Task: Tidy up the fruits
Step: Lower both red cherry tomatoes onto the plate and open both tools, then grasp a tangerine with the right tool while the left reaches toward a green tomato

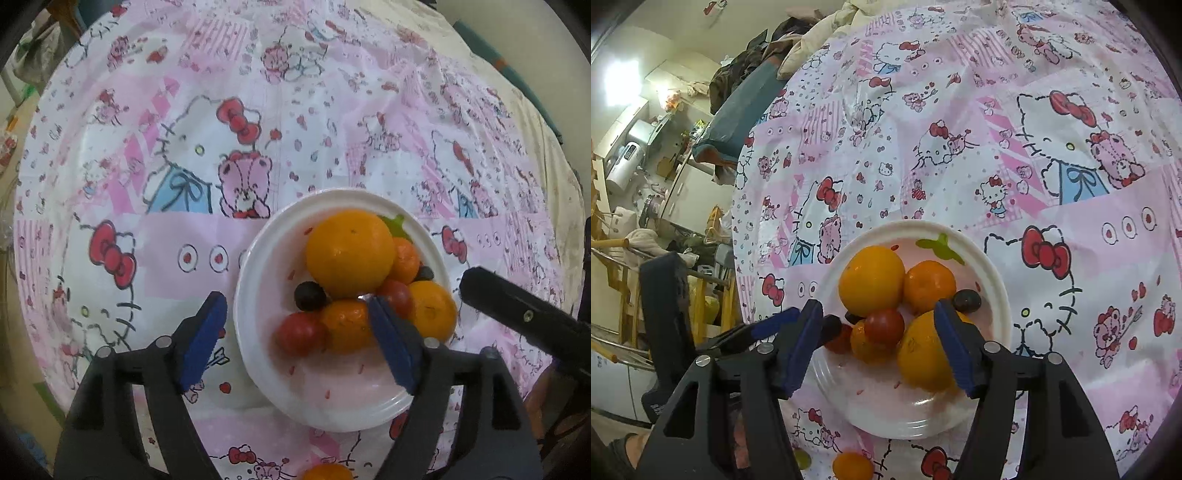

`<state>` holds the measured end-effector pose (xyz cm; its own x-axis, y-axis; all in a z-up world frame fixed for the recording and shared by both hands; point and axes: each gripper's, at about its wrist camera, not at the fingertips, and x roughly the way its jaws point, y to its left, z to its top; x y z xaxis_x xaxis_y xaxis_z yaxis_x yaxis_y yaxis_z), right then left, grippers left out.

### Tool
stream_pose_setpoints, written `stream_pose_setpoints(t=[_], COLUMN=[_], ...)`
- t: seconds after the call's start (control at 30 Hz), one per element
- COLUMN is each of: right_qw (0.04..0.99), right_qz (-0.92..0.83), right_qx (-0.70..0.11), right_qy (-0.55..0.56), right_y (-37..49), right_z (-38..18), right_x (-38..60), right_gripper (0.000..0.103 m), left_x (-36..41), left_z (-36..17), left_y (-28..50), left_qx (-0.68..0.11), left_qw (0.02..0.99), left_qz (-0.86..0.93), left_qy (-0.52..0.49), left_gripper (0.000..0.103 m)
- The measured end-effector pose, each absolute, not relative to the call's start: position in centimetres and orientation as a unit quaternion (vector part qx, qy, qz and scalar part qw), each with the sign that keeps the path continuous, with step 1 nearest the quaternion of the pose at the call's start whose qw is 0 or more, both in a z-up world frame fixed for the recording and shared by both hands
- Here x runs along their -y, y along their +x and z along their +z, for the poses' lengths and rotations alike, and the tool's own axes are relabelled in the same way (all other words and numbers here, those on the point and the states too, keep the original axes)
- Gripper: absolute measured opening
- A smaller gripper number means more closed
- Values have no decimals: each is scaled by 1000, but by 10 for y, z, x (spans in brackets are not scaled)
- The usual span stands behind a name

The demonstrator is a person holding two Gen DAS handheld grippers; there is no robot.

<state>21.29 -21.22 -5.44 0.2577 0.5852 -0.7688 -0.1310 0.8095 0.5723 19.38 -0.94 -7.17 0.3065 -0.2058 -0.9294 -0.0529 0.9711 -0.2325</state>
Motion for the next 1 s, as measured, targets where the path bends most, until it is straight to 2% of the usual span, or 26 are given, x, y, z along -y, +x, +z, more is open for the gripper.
stream_pose_setpoints(t=[0.7, 1.0], right_qw=[785, 790], right_qz=[223, 231], right_qx=[-543, -539], right_qy=[197, 177], right_y=[183, 147], right_z=[-26, -12], right_x=[218, 217], right_gripper=[69, 69], left_x=[-20, -41], left_z=[-41, -17], left_y=[155, 117], left_qx=[-555, -521], left_qw=[820, 848], left_qz=[-27, -25], left_qy=[-138, -91], left_gripper=[76, 76])
